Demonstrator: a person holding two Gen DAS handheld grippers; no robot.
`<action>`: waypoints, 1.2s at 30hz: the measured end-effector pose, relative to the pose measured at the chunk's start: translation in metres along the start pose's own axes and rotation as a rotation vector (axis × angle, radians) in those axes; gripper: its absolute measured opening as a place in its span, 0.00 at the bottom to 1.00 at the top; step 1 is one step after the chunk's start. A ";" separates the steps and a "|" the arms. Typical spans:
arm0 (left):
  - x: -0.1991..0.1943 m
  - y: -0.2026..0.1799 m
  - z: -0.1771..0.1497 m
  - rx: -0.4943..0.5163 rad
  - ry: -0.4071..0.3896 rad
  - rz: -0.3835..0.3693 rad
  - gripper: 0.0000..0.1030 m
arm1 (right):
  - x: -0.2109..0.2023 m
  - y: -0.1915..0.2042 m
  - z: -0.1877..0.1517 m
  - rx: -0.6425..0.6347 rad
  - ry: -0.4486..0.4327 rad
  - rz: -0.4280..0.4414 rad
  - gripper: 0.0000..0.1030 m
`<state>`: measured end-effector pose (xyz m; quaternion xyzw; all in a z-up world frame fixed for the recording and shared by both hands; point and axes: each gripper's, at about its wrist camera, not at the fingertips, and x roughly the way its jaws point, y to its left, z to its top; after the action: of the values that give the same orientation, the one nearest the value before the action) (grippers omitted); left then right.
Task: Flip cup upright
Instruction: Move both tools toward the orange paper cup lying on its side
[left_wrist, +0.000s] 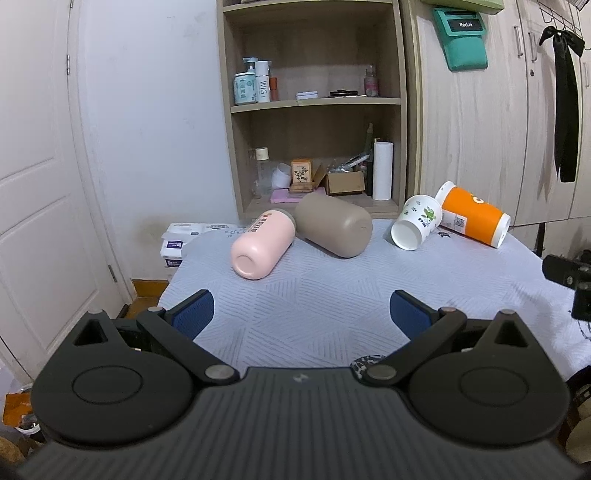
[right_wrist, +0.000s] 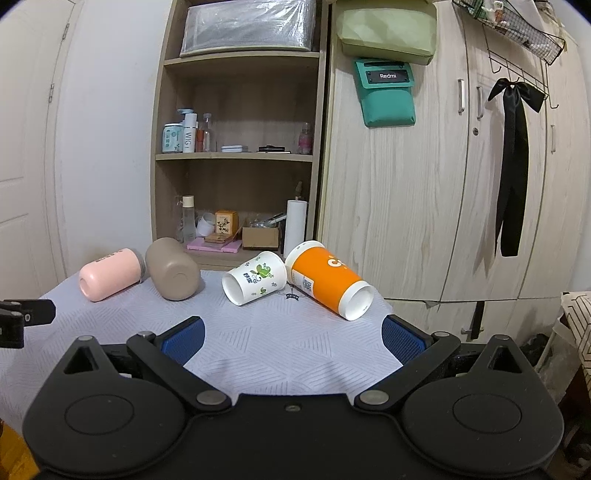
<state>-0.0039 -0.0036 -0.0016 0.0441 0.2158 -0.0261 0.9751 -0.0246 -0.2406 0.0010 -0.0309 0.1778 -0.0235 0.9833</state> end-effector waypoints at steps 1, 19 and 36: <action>0.000 0.000 0.000 -0.001 -0.002 0.000 1.00 | 0.000 0.000 0.000 -0.001 -0.001 0.001 1.00; 0.005 0.004 -0.002 -0.037 0.003 -0.023 1.00 | -0.006 0.000 -0.001 -0.004 -0.070 0.069 1.00; 0.000 0.005 -0.002 -0.056 -0.050 -0.059 1.00 | -0.004 -0.004 -0.003 0.015 -0.106 0.069 1.00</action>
<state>-0.0040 0.0014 -0.0028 0.0097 0.1933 -0.0497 0.9798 -0.0292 -0.2445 0.0002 -0.0184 0.1263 0.0108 0.9918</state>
